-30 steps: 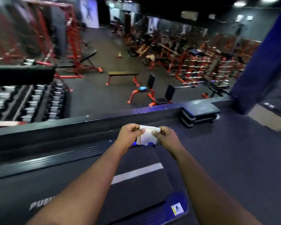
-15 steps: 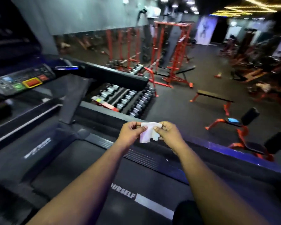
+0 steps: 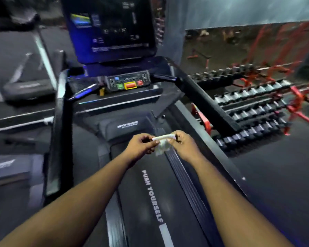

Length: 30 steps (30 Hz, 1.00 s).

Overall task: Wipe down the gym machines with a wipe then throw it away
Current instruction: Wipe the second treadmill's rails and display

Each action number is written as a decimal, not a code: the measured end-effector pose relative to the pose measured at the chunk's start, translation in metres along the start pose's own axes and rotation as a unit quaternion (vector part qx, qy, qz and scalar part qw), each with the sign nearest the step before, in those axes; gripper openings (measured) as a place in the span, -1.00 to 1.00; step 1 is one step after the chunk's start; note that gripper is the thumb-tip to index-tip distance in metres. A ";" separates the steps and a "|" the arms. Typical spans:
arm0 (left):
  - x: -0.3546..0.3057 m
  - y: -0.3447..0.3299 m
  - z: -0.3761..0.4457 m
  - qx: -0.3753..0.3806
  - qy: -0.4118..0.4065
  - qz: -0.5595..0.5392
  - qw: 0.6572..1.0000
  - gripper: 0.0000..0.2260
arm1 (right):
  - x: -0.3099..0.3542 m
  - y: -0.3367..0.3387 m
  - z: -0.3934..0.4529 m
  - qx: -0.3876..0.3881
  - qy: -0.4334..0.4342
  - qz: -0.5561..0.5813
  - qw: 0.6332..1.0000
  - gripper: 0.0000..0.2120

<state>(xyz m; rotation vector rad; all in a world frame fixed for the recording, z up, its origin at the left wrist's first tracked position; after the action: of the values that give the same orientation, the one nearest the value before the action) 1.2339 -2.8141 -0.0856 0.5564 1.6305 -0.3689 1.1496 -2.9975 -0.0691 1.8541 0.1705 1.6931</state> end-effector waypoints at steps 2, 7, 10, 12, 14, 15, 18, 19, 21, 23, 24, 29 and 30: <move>-0.017 0.025 -0.014 -0.053 0.009 0.002 0.999 -0.93 | 0.030 -0.017 0.011 0.053 0.012 0.032 0.998 -0.91; -0.031 0.104 -0.053 -0.174 0.029 0.035 0.984 -0.97 | 0.086 -0.084 0.022 0.171 0.035 0.098 0.980 -0.87; -0.024 0.148 -0.084 -0.238 0.047 0.071 0.968 -0.93 | 0.107 -0.131 0.023 0.230 0.039 0.104 0.967 -0.94; -0.014 0.177 -0.104 -0.275 0.062 0.094 0.955 -0.91 | 0.118 -0.165 0.023 0.257 0.038 0.111 0.959 -0.96; -0.001 0.197 -0.120 -0.308 0.076 0.108 0.942 -0.92 | 0.122 -0.195 0.022 0.278 0.051 0.102 0.954 -0.92; 0.014 0.221 -0.126 -0.331 0.094 0.118 0.932 -0.93 | 0.123 -0.228 0.025 0.294 0.052 0.101 0.949 -0.88; 0.028 0.229 -0.138 -0.368 0.103 0.168 0.909 -0.96 | 0.119 -0.250 0.018 0.279 0.032 0.110 0.953 -0.81; 0.029 0.228 -0.143 -0.382 0.109 0.173 0.901 -0.96 | 0.119 -0.253 0.015 0.263 0.024 0.114 0.958 -0.80; 0.051 0.242 -0.152 -0.408 0.122 0.198 0.883 -0.90 | 0.109 -0.281 0.010 0.228 -0.018 0.111 0.967 -0.81; 0.077 0.252 -0.161 -0.429 0.147 0.224 0.863 -0.82 | 0.101 -0.305 0.001 0.185 -0.056 0.109 0.975 -0.91; 0.087 0.254 -0.165 -0.435 0.160 0.221 0.858 -0.79 | 0.098 -0.316 -0.006 0.167 -0.066 0.115 0.977 -0.91; 0.099 0.264 -0.152 -0.456 0.151 0.186 0.857 -0.72 | 0.106 -0.364 -0.062 0.285 -0.018 0.159 0.945 -0.51; 0.097 0.267 -0.147 -0.458 0.151 0.187 0.856 -0.72 | 0.107 -0.368 -0.077 0.310 -0.001 0.170 0.935 -0.46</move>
<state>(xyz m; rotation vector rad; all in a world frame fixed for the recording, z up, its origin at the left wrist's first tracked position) 1.2524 -2.4991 -0.1402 0.1761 1.7199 0.8051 1.2070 -2.6232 -0.1673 2.4565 0.4468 2.0310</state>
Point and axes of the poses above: each hand's wrist, its own z-axis towards the middle knuckle, its own y-axis out of the back of the hand, x = y × z, the point moved 2 cm from there along z, towards the middle knuckle
